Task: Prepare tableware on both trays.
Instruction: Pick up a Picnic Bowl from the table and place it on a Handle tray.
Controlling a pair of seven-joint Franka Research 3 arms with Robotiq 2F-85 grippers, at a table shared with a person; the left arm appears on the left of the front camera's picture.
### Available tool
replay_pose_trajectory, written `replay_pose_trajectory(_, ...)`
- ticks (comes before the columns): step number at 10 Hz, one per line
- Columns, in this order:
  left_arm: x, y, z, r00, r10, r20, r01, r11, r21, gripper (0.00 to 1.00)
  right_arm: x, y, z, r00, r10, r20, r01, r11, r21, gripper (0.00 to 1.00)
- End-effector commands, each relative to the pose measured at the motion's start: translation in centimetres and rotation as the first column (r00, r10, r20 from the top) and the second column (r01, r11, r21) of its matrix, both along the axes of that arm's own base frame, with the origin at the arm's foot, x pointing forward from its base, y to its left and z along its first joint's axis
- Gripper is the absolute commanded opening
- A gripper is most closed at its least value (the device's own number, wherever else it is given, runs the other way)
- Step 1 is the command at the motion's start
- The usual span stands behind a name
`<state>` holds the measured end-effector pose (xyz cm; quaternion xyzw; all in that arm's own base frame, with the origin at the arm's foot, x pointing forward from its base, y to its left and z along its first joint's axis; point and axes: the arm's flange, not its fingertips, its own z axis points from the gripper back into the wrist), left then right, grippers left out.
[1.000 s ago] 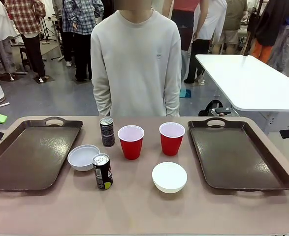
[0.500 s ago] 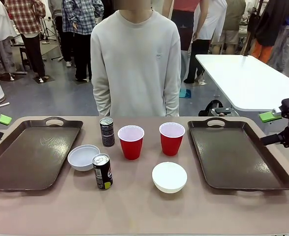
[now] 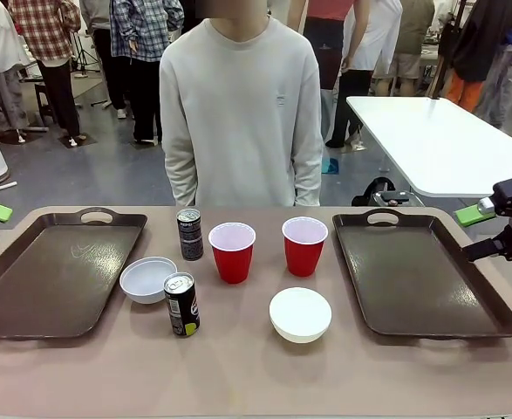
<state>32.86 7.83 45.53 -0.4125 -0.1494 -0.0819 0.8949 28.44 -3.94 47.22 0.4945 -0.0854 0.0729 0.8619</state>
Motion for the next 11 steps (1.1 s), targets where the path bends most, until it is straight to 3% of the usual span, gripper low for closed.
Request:
replay_pose_trajectory(1,0.21,-0.13,-0.13,1.0,0.003,-0.005,-0.003,1.0,-0.012,1.0,0.36,-0.22,-0.49,0.999,-0.022,-0.034,0.023,0.999,0.048,1.0)
replay_pose_trajectory(11,0.21,-0.13,-0.13,1.0,0.003,-0.005,-0.003,1.0,-0.012,1.0,0.36,-0.22,-0.49,0.999,-0.022,-0.034,0.023,0.999,0.048,1.0)
